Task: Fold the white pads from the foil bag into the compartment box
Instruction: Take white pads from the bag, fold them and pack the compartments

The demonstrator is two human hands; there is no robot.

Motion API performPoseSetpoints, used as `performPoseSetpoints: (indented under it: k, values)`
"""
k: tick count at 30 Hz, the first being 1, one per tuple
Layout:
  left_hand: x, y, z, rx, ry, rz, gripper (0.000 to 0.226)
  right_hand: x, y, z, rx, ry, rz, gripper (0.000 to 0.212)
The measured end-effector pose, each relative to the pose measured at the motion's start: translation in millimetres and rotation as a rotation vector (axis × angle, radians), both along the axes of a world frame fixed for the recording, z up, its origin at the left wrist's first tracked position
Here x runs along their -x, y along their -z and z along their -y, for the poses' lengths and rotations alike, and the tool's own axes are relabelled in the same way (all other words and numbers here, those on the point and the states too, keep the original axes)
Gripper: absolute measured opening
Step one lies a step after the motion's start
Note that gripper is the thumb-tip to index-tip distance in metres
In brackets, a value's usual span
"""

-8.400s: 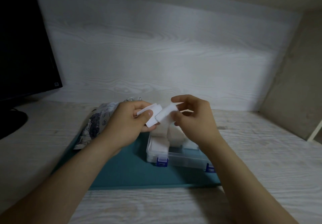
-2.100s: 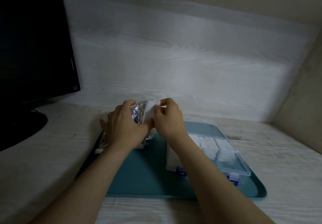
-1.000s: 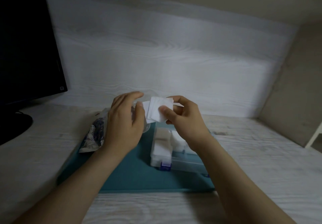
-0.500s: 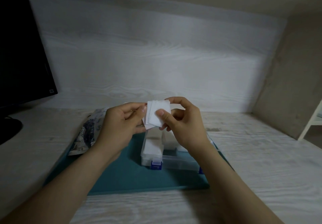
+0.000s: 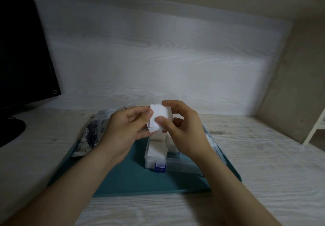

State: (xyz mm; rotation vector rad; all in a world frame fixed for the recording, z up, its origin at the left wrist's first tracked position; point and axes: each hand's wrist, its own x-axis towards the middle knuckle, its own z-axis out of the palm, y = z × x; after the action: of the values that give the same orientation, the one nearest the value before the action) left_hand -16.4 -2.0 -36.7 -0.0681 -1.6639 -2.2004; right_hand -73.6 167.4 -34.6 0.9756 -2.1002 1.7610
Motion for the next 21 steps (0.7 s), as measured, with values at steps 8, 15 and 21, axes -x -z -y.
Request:
performPoseSetpoints:
  k: [8, 15, 21]
  values:
    - [-0.5, -1.6, 3.6, 0.015, -0.006, 0.013, 0.028, -2.6, -1.7, -1.7, 0.068, -0.028, -0.024, 0.034]
    - [-3.9, -4.1, 6.2, 0.114, -0.020, -0.008, 0.024, -3.0, -1.9, -1.3, 0.082, -0.031, -0.030, 0.033]
    - [-4.8, -5.3, 3.8, 0.178, -0.094, -0.015, 0.017, 1.0, -2.0, -2.2, 0.061, 0.103, 0.007, 0.035]
